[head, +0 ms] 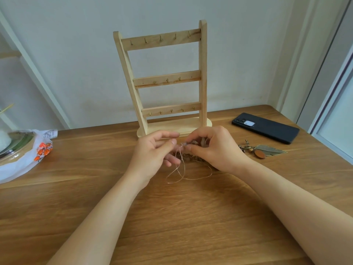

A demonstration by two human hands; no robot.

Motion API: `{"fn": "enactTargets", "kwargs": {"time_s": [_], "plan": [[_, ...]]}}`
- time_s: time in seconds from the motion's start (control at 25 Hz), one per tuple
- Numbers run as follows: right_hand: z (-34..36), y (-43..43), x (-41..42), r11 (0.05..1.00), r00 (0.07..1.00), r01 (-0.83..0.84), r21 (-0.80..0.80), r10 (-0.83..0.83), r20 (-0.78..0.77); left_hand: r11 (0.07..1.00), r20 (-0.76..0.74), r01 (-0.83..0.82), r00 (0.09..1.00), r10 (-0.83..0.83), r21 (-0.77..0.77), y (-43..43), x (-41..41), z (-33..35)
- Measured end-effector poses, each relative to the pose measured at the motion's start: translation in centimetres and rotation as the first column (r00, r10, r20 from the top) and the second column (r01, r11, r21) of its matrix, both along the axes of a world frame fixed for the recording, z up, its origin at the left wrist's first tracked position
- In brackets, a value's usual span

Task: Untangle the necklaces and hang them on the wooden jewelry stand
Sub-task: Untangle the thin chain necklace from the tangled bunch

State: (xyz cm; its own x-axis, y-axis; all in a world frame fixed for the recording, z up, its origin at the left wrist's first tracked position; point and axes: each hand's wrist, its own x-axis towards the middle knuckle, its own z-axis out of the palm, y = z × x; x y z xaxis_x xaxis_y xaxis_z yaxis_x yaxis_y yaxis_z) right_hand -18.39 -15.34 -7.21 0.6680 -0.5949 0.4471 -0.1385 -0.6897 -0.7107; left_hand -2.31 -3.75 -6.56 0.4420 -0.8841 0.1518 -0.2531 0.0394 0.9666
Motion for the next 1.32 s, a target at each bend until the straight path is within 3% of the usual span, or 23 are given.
{"fn": "enactTargets", "kwargs": {"time_s": [0.36, 0.72, 1.12, 1.24, 1.32], "plan": [[0.31, 0.23, -0.27, 0.998, 1.0, 0.021, -0.055, -0.021, -0.001, 0.998, 0.174, 0.028, 0.984, -0.039, 0.064, 0.47, -0.44, 0.25], [0.37, 0.19, -0.02, 0.985, 0.999, 0.033, -0.169, -0.034, -0.002, 0.998, 0.271, -0.038, 0.961, 0.051, -0.052, 0.15, -0.32, -0.18], [0.07, 0.58, 0.21, 0.98, 0.999, 0.041, -0.195, -0.04, 0.006, 0.999, 0.418, -0.048, 0.907, 0.053, -0.021, 0.14, -0.58, -0.38], [-0.16, 0.52, 0.23, 0.982, 1.0, 0.03, -0.187, -0.031, 0.003, 0.997, 0.368, -0.081, 0.926, 0.08, -0.011, 0.28, -0.89, -0.04], [-0.2, 0.62, 0.25, 0.989, 1.0, 0.026, -0.148, -0.026, 0.002, 0.994, 0.209, -0.109, 0.972, 0.112, -0.023, 0.2, -1.03, 0.09]]}}
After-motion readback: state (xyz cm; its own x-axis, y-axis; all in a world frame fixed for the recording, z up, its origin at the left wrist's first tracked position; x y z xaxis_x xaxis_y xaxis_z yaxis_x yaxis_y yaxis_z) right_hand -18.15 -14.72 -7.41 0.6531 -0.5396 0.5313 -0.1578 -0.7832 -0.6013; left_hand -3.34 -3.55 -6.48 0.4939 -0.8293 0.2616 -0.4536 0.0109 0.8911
